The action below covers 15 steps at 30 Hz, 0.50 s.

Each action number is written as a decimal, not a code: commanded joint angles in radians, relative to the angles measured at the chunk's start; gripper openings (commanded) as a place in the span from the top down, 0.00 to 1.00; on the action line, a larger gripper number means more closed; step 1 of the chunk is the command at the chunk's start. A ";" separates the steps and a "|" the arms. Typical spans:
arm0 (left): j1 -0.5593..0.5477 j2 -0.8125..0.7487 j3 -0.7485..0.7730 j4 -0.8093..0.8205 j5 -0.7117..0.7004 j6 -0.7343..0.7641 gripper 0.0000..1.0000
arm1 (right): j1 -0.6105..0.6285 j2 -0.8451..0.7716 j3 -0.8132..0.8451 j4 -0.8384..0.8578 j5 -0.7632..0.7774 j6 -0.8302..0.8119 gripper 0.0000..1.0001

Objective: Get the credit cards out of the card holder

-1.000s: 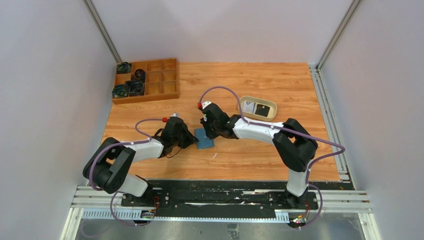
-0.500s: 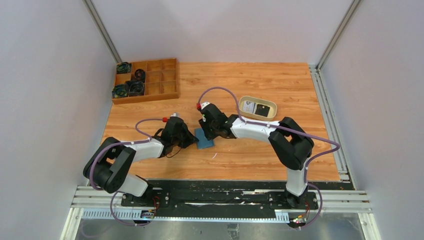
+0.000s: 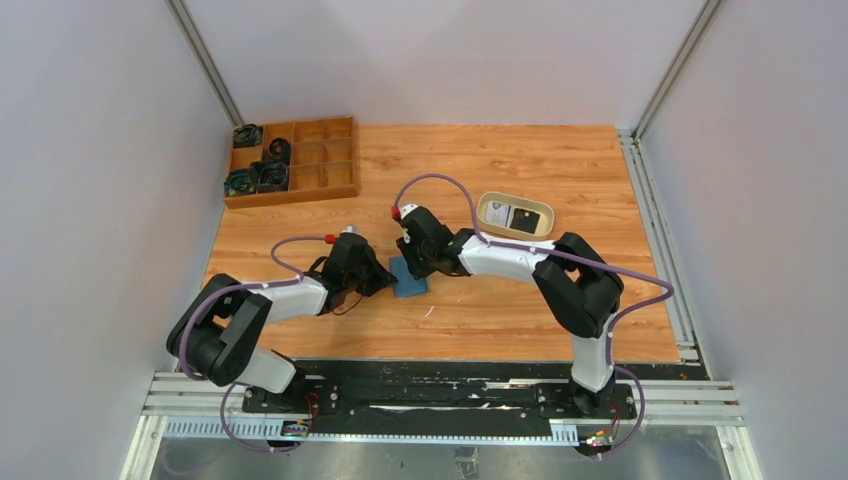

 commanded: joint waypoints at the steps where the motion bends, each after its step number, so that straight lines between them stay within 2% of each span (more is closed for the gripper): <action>1: 0.000 0.060 -0.031 -0.170 -0.059 0.058 1.00 | -0.027 0.013 -0.010 0.035 -0.057 0.025 0.71; 4: 0.000 0.055 -0.029 -0.173 -0.060 0.060 1.00 | -0.054 -0.016 -0.053 0.100 -0.099 0.059 0.69; 7: 0.000 0.054 -0.026 -0.177 -0.062 0.061 1.00 | -0.074 -0.038 -0.073 0.152 -0.119 0.074 0.63; 12: 0.000 0.055 -0.020 -0.181 -0.062 0.063 1.00 | -0.092 -0.044 -0.076 0.143 -0.119 0.093 0.55; 15: 0.000 0.049 -0.022 -0.172 -0.062 0.067 1.00 | -0.135 -0.083 -0.173 0.247 -0.173 0.176 0.54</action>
